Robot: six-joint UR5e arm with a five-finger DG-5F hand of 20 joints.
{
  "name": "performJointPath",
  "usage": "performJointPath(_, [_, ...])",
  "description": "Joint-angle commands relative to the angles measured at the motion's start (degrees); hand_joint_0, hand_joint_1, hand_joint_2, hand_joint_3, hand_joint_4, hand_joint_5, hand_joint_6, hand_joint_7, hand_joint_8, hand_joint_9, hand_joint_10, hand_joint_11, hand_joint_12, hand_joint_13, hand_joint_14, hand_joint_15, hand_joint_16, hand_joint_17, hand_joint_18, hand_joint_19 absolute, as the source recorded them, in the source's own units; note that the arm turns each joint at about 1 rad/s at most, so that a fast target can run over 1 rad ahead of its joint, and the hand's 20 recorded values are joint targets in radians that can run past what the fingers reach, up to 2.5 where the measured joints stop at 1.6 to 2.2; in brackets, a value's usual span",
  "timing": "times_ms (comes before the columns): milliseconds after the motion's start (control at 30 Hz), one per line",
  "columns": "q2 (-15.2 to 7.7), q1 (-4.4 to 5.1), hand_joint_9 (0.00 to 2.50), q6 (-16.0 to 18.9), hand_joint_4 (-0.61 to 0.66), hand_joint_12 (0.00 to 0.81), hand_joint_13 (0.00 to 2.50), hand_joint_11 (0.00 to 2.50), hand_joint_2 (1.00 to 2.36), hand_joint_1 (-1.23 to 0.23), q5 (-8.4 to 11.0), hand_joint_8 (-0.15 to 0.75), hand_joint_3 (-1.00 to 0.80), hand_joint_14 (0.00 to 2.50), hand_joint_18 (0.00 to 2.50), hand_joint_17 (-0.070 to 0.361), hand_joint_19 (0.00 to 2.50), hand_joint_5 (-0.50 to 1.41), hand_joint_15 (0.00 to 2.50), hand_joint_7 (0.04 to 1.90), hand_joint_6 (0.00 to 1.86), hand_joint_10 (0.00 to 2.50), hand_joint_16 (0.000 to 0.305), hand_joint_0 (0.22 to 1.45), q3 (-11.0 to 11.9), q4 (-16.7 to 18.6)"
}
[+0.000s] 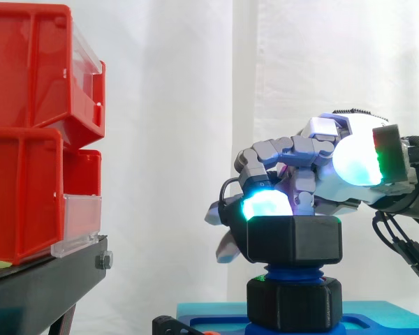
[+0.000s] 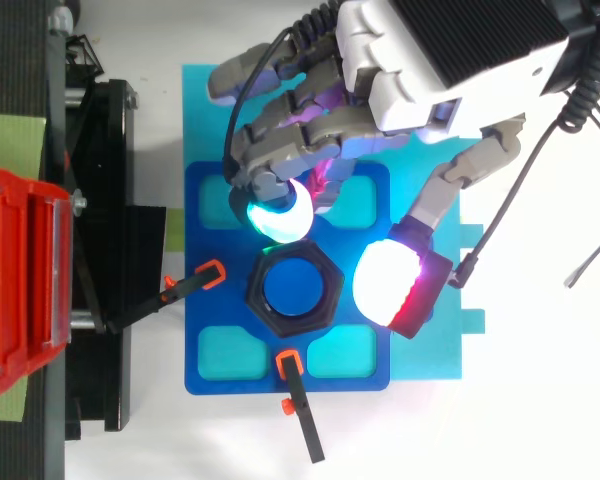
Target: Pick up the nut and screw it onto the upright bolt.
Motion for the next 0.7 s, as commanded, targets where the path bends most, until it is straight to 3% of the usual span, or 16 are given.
performJointPath(0, [0.0,-0.07,1.52,0.0,0.07,0.191,0.88,0.00,1.00,-0.36,-0.01,0.235,-0.50,0.00,0.50,0.018,0.00,0.10,0.00,1.41,0.50,0.00,0.008,0.51,0.0,0.0])
performJointPath(200, [0.0,-0.16,1.67,0.0,0.00,0.162,1.09,0.05,1.00,-0.36,-0.36,0.168,-0.50,0.00,0.72,0.010,0.00,0.09,0.00,1.30,0.56,0.00,0.004,0.51,0.0,-0.2])
performJointPath(333, [0.1,-0.16,1.64,0.0,0.03,0.180,1.08,0.05,1.00,-0.33,-0.28,0.216,-0.50,0.00,0.70,0.015,0.00,0.08,0.00,1.31,0.56,0.00,0.007,0.51,0.0,-0.1])
performJointPath(433, [0.1,-0.07,1.53,0.2,0.12,0.228,1.01,0.09,1.00,-0.31,-0.45,0.261,-0.50,0.00,0.58,0.026,0.00,0.04,0.00,1.38,0.50,0.00,0.012,0.50,0.5,-0.2])
performJointPath(467, [0.0,-0.07,1.50,0.6,0.14,0.268,1.04,0.11,1.00,-0.30,-0.45,0.280,-0.50,0.00,0.60,0.037,0.00,0.00,0.03,1.33,0.50,0.00,0.016,0.50,1.4,-0.3])
performJointPath(500, [0.0,-0.16,1.48,0.7,0.23,0.286,1.09,0.12,1.00,-0.28,-0.54,0.309,-0.50,0.00,0.66,0.048,0.05,-0.05,0.07,1.06,0.50,0.00,0.021,0.50,1.8,-0.3])
performJointPath(667, [0.0,-0.33,1.45,1.9,0.24,0.271,1.07,0.12,1.00,-0.28,-2.21,0.302,-0.50,0.00,0.67,0.054,0.09,-0.08,0.07,0.94,0.50,0.00,0.024,0.50,6.0,-4.4])
